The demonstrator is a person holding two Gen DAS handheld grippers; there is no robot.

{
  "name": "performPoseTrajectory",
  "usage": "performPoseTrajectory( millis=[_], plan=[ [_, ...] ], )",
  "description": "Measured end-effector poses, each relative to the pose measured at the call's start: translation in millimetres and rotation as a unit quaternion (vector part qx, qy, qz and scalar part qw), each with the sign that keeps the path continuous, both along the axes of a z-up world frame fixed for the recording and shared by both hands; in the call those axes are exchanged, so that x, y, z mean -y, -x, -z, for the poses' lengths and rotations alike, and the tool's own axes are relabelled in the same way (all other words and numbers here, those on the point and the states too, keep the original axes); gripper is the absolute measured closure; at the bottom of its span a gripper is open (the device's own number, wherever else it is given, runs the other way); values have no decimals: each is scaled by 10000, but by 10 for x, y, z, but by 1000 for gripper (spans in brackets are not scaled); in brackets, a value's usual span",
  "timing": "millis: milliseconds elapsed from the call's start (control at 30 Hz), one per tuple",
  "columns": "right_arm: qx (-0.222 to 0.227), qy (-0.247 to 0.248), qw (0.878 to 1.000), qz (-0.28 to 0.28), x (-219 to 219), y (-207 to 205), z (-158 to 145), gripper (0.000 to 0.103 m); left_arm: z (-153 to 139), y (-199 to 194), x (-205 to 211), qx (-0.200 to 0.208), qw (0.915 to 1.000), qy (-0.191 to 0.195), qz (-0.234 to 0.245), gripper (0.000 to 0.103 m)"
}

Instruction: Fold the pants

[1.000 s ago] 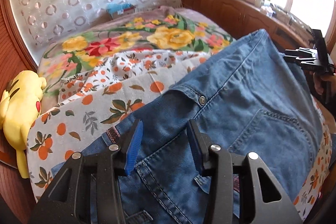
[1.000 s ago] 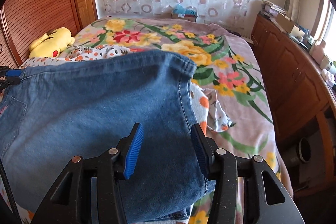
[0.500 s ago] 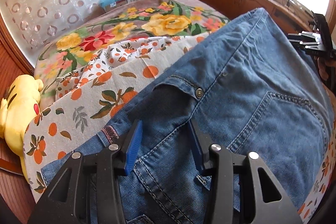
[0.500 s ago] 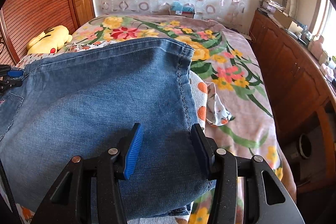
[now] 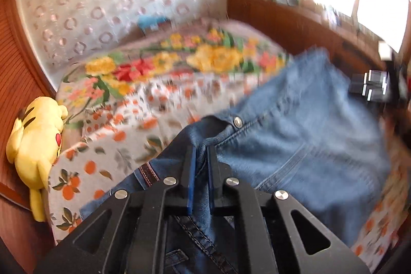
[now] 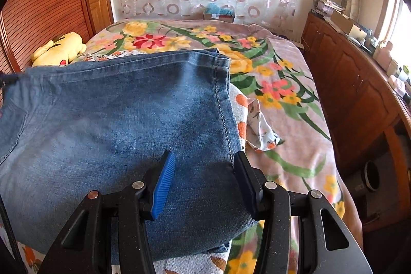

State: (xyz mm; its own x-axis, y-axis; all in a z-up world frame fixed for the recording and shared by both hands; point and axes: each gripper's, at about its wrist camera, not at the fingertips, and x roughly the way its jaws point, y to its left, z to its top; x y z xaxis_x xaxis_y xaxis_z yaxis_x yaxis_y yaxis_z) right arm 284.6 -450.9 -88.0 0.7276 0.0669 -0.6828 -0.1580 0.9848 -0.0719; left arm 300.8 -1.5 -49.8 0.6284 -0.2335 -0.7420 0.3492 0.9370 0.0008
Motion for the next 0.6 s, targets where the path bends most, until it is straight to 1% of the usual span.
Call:
performPoseTrajectory(
  millis=[33, 67, 100, 167, 200, 267, 300, 367, 433, 500, 600],
  plan=[
    [5, -16, 10000, 9, 5, 3, 4, 53, -67, -17, -49, 81, 9999, 110, -99, 94],
    [-2, -31, 10000, 16, 12, 4, 14, 53, -86, -46, -74, 94, 9997, 134, -158, 94],
    [-11, -49, 10000, 24, 14, 0, 26, 53, -55, -92, -76, 42, 9998, 54, -196, 94],
    [-5, -72, 10000, 54, 10, 8, 40, 53, 74, -165, -49, -130, 9996, -123, -235, 92],
    [2, -92, 9999, 73, 10, 12, 41, 53, 190, -198, -20, -305, 9989, -266, -248, 89],
    [35, -123, 9999, 88, 8, 24, 22, 53, 291, -192, -2, -391, 9985, -324, -226, 89],
    [58, -120, 9999, 81, 7, 27, 6, 53, 308, -169, -14, -380, 9985, -287, -259, 87],
    [108, -96, 9999, 48, 9, 19, -38, 53, 284, -107, -45, -305, 9989, -145, -323, 75],
    [155, -113, 9998, 45, 17, -35, -110, 53, 234, -26, -68, -154, 9994, -21, -321, 58],
    [215, -105, 9997, 29, 16, -103, -176, 53, 204, 30, -75, -78, 9995, 54, -301, 49],
    [238, -77, 9997, -9, -12, -249, -239, 53, 139, 123, -65, 54, 9995, 66, -316, 49]
  ],
)
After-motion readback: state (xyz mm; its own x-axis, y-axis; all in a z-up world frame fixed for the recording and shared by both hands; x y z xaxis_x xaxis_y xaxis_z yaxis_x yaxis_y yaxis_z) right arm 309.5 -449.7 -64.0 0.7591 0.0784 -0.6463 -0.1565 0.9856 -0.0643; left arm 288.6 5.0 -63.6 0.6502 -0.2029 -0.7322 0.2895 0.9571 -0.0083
